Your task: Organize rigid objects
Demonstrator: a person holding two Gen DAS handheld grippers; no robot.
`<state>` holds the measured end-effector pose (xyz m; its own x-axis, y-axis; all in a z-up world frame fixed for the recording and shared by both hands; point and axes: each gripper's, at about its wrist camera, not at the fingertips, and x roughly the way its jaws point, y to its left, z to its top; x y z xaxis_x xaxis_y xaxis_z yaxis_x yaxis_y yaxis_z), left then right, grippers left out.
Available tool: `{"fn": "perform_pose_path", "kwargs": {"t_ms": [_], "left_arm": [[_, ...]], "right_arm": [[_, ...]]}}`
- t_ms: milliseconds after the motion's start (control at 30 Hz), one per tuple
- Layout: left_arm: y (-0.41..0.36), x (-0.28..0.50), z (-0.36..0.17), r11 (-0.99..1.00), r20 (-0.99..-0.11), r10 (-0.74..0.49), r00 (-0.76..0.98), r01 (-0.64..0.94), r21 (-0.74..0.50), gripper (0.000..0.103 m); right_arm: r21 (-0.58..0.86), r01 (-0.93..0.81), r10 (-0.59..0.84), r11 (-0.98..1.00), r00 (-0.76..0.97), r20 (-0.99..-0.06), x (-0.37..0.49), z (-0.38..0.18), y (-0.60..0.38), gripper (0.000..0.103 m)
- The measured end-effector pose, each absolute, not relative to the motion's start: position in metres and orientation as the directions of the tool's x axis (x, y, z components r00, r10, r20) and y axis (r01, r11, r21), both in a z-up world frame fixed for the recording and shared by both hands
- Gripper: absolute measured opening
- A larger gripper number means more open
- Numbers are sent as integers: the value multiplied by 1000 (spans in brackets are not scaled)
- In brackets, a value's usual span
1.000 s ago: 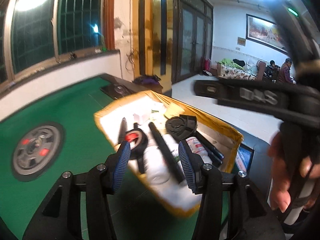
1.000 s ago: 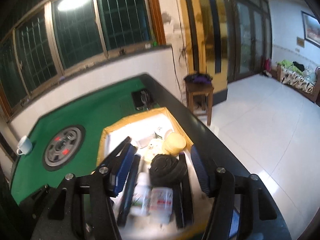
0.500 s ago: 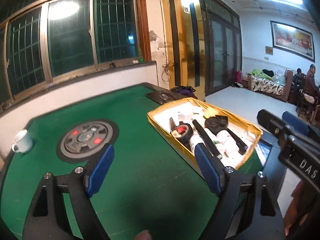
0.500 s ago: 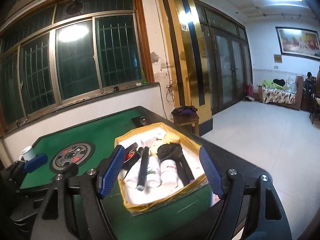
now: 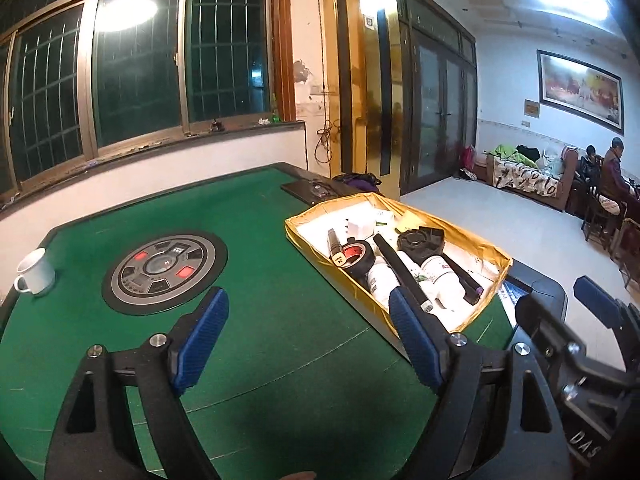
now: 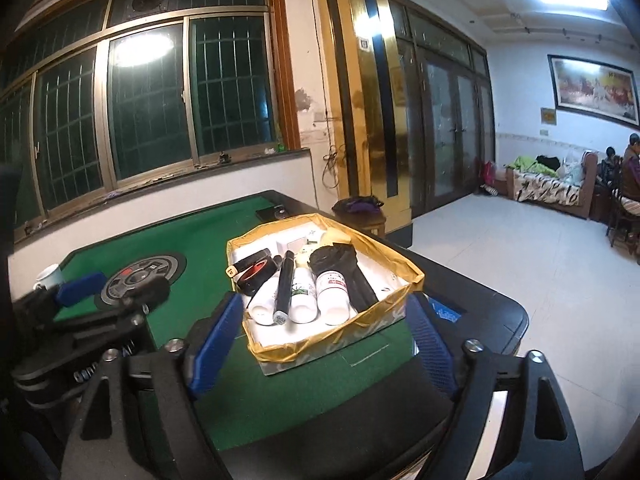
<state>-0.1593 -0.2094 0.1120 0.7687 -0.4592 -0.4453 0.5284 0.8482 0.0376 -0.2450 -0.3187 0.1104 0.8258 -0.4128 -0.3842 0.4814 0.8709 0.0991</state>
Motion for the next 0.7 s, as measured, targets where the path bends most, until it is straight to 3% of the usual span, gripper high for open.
{"fn": "perform_pose_path", "kwargs": {"t_ms": [100, 700], "left_arm": [[-210, -165, 109, 843, -447, -462, 766, 536, 49, 82], [-216, -168, 104, 834, -471, -456, 755, 548, 71, 82]], "right_arm": [[84, 497, -436, 864, 820, -371, -250, 108, -312, 90], [86, 544, -481, 835, 796, -367, -256, 106, -316, 90]]}}
